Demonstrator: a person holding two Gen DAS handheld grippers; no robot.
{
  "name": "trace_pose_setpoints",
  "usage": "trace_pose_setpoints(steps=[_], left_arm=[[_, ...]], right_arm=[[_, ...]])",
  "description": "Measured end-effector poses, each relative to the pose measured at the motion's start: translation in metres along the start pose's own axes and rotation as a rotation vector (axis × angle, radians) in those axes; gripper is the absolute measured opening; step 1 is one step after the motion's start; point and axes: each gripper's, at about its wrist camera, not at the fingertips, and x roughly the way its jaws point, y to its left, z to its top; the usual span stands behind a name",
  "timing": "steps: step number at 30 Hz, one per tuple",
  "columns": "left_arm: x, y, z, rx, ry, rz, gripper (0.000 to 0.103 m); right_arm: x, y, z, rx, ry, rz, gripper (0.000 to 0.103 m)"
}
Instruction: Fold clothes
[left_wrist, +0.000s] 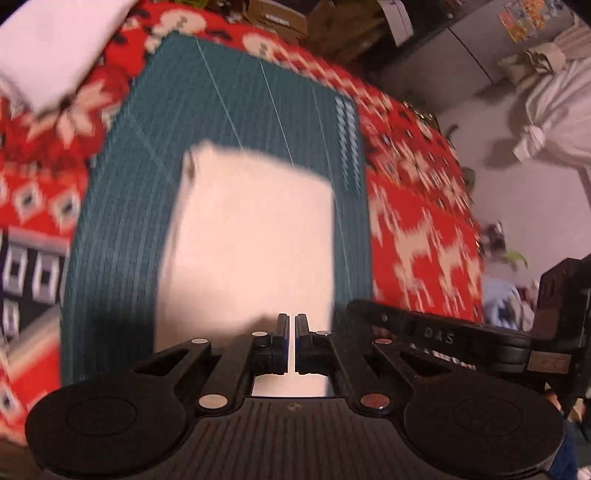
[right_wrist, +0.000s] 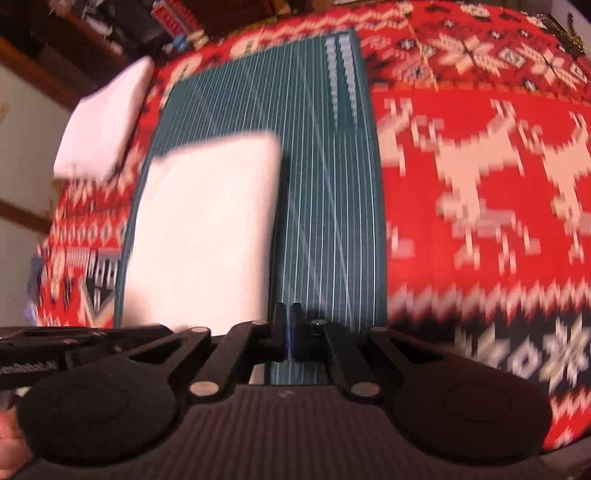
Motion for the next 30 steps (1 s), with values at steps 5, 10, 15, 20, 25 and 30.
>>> trace_pose_setpoints(steps=[5,10,15,20,25,30], left_arm=[[0.018,0.013,0.037,-0.022,0.022,0.039,0.001],[0.023,0.018,0.043,-0.016,0.042,0.012,0.001],[0.018,0.019,0.04,0.008,0.036,0.004,0.001],[0.0,0.02,0.029,0.028,-0.001,-0.019,0.001],[-0.009,0.035,0.014,0.002,-0.018,-0.029,0.001],[-0.011,0.054,-0.015,-0.026,0.013,-0.015,0.001]], right_arm=[[0.029,0.007,0.051,0.013,0.013,-0.019,0.002],[0.048,0.013,0.095,0.001,-0.001,-0.052,0.002],[0.049,0.013,0.126,0.037,-0.036,-0.042,0.002],[0.022,0.024,0.109,-0.022,-0.084,0.016,0.008],[0.011,0.048,0.065,-0.089,-0.082,0.067,0.008],[0.025,0.074,0.016,-0.126,-0.011,0.037,0.008]])
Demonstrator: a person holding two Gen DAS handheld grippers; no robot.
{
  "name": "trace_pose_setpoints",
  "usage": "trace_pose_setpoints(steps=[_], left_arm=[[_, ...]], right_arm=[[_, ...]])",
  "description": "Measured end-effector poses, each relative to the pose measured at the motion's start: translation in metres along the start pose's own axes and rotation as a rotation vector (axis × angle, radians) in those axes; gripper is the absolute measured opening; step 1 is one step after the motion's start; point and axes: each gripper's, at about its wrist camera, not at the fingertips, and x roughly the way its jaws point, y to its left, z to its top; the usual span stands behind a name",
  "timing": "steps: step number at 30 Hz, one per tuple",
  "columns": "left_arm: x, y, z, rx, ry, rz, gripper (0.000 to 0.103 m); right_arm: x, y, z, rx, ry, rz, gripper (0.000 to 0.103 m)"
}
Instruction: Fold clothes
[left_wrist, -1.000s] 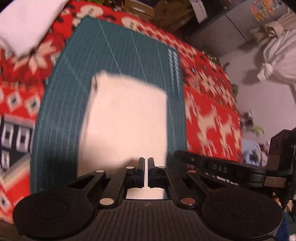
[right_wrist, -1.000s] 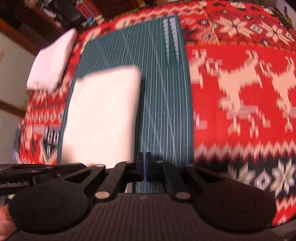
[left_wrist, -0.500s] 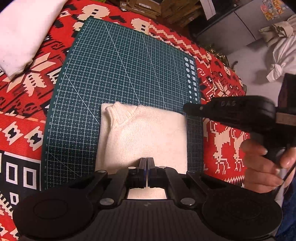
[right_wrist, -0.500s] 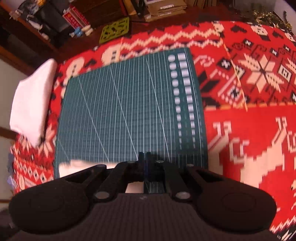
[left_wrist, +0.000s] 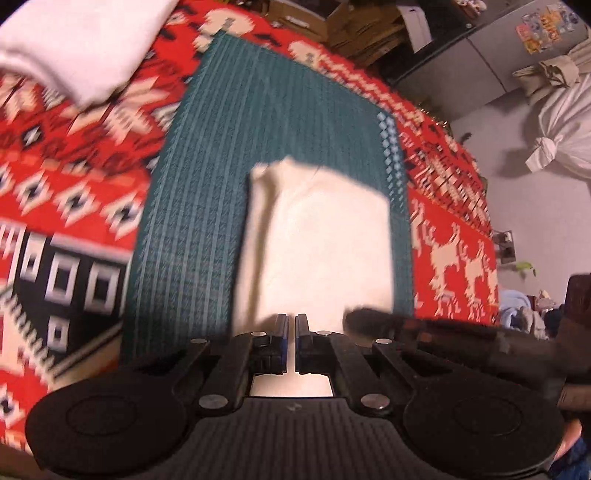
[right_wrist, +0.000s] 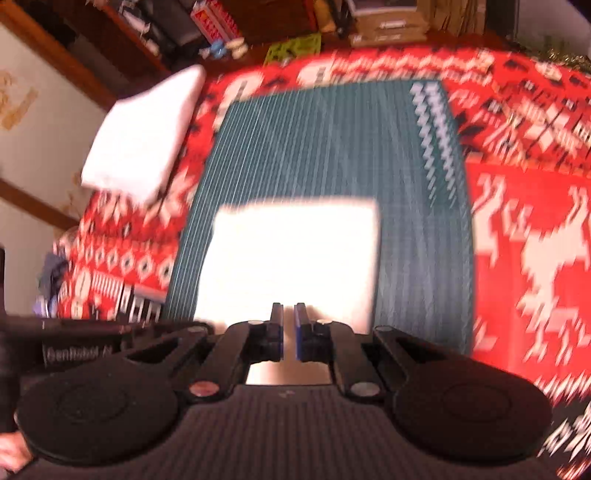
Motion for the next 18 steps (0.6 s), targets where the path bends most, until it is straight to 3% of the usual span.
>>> trace_pose_setpoints(steps=[5,10,18], left_arm=[[0.001,0.012,-0.029,0.0,0.029,-0.014,0.001],[0.002,0.015,-0.047,0.031,0.032,-0.008,0.003],[-0.007,0.021,-0.062,0.011,0.027,-0.02,0.002]], right_arm=[[-0.005,0.022,-0.061,-0.044,0.028,-0.07,0.007],[-0.01,0.03,-0.092,-0.046,0.064,-0.06,0.007],[-0.009,0.045,-0.084,-0.021,0.008,-0.06,0.007]])
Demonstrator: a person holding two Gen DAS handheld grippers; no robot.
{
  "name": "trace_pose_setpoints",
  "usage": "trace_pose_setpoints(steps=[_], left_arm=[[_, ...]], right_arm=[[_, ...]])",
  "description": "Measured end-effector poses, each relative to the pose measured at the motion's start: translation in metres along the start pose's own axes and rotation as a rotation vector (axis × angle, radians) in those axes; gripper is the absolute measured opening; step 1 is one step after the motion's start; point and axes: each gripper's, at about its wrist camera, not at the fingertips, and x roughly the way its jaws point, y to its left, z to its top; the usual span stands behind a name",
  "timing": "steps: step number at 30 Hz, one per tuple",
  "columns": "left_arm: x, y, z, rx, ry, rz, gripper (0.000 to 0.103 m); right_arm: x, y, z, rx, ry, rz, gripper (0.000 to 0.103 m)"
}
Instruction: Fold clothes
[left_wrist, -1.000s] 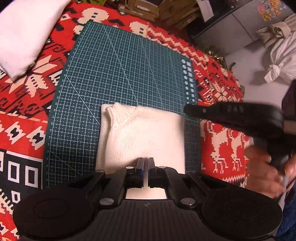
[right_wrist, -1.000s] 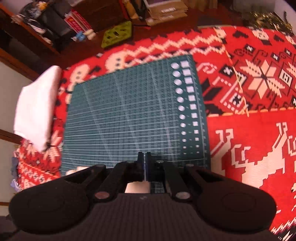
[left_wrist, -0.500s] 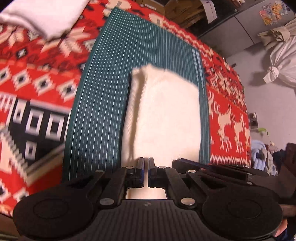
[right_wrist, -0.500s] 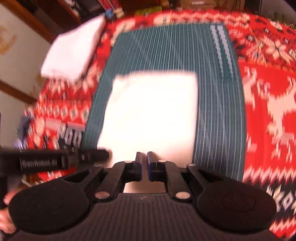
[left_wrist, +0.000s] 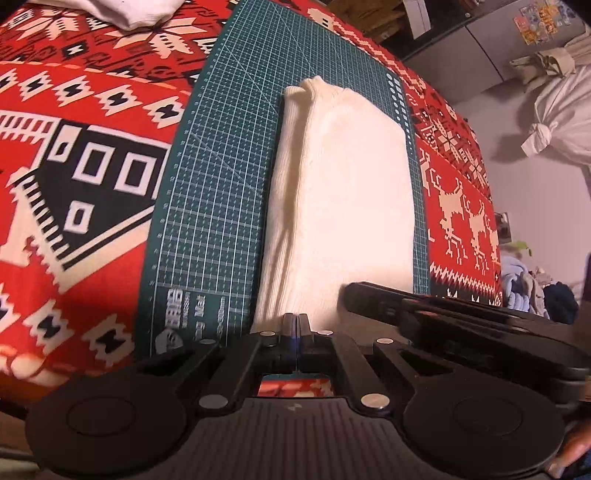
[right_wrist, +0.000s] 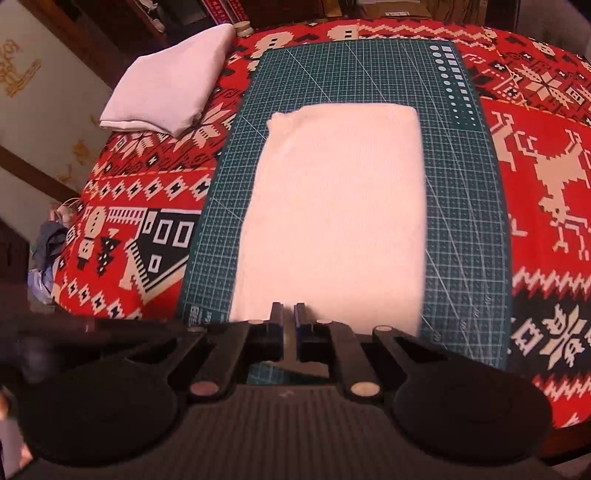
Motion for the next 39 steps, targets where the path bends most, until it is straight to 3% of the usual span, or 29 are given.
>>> trace_pose_setpoints(steps=[5,7,8,10,12,13,14,16,17,22,29,33,35,39], left_arm=[[-0.024,-0.01,-0.016,0.09,-0.045,0.063,0.003],[-0.032,-0.014,-0.023,0.132,-0.073,0.104,0.009],[-0.035,-0.016,-0.027,0.156,-0.091,0.131,0.014],[-0.039,-0.018,-0.035,0.199,-0.134,0.171,0.048],[-0.042,-0.019,-0.04,0.231,-0.174,0.199,0.065],[-0.042,-0.019,-0.043,0.242,-0.192,0.212,0.073],[-0.041,-0.019,-0.044,0.248,-0.209,0.228,0.077],[-0.039,-0.02,-0.046,0.254,-0.242,0.273,0.09],[-0.037,-0.02,-0.045,0.25,-0.248,0.299,0.092],[-0.02,-0.013,-0.04,0.229,-0.235,0.377,0.092],[-0.013,0.008,-0.036,0.234,-0.293,0.407,0.092],[0.001,0.017,-0.034,0.287,-0.296,0.449,0.092],[0.008,0.021,-0.034,0.315,-0.283,0.443,0.094],[0.009,0.025,-0.038,0.333,-0.339,0.411,0.101]], right_arm=[[-0.004,0.006,-0.013,-0.016,0.009,-0.011,0.008],[-0.015,0.009,-0.02,-0.031,-0.012,-0.012,0.008],[-0.022,0.01,-0.023,-0.041,-0.025,-0.021,0.016],[-0.033,0.009,-0.029,-0.063,-0.063,-0.063,0.035],[-0.043,0.005,-0.035,-0.079,-0.102,-0.102,0.049],[-0.047,0.0,-0.037,-0.076,-0.114,-0.112,0.06],[-0.05,-0.007,-0.039,-0.063,-0.121,-0.117,0.078],[-0.051,-0.022,-0.043,-0.03,-0.135,-0.138,0.099],[-0.052,-0.028,-0.046,-0.02,-0.15,-0.164,0.102],[-0.041,-0.056,-0.053,-0.053,-0.165,-0.301,0.102],[-0.024,-0.106,-0.062,0.005,-0.167,-0.292,0.102],[-0.015,-0.126,-0.065,0.046,-0.181,-0.286,0.102],[-0.008,-0.13,-0.065,0.045,-0.175,-0.306,0.103],[-0.003,-0.131,-0.071,0.033,-0.219,-0.331,0.103]])
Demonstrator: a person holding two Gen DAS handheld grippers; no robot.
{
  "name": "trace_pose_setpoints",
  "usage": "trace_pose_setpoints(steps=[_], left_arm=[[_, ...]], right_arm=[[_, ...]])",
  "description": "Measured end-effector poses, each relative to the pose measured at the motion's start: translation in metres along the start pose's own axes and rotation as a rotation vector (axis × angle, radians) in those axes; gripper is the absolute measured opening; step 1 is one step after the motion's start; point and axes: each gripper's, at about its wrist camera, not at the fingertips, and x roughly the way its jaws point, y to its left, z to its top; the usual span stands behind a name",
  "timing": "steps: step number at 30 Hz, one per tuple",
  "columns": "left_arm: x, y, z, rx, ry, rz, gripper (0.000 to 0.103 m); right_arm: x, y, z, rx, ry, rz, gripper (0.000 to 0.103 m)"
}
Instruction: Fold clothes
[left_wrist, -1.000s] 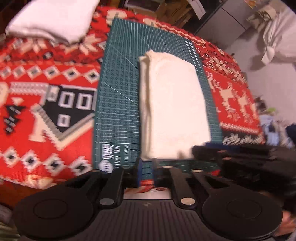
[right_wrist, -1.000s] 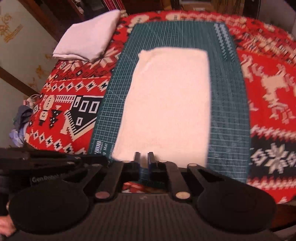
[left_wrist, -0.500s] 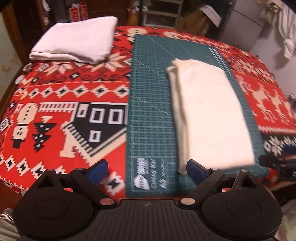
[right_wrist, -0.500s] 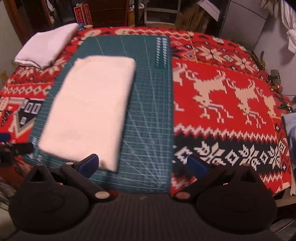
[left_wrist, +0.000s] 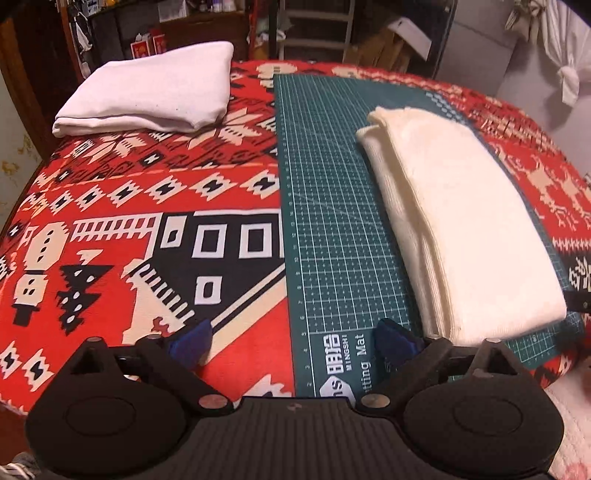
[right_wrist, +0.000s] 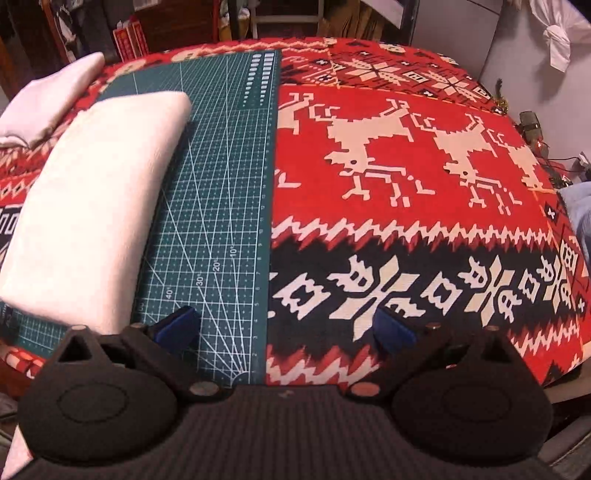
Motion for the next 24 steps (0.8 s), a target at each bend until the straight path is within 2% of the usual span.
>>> trace_pose_setpoints(steps=[4,13,15,18,20,22,24], left_arm=[[0.0,-0.003,-0.008,0.014,-0.05,0.009,0.103],[0.0,-0.003,-0.014,0.011,-0.097,0.012,0.103],[0.0,-0.003,-0.013,0.012,-0.094,0.011,0.103],[0.0,-0.003,-0.01,0.009,-0.074,0.008,0.103],[-0.001,-0.003,-0.008,0.001,-0.065,-0.001,0.1],[-0.005,-0.003,-0.007,-0.01,-0.066,-0.039,0.09],[-0.012,-0.001,-0.006,-0.04,-0.062,-0.111,0.08]], right_arm=[[0.001,-0.001,-0.005,-0.012,-0.044,0.001,0.103],[-0.002,0.002,-0.019,-0.005,-0.169,-0.009,0.103],[-0.003,0.004,-0.023,-0.01,-0.199,-0.011,0.103],[-0.005,0.005,-0.023,-0.004,-0.195,-0.013,0.103],[-0.004,0.006,-0.02,0.008,-0.176,-0.022,0.103],[-0.006,0.008,-0.017,0.018,-0.151,-0.029,0.103],[-0.006,0.006,-0.013,0.01,-0.119,-0.018,0.103]])
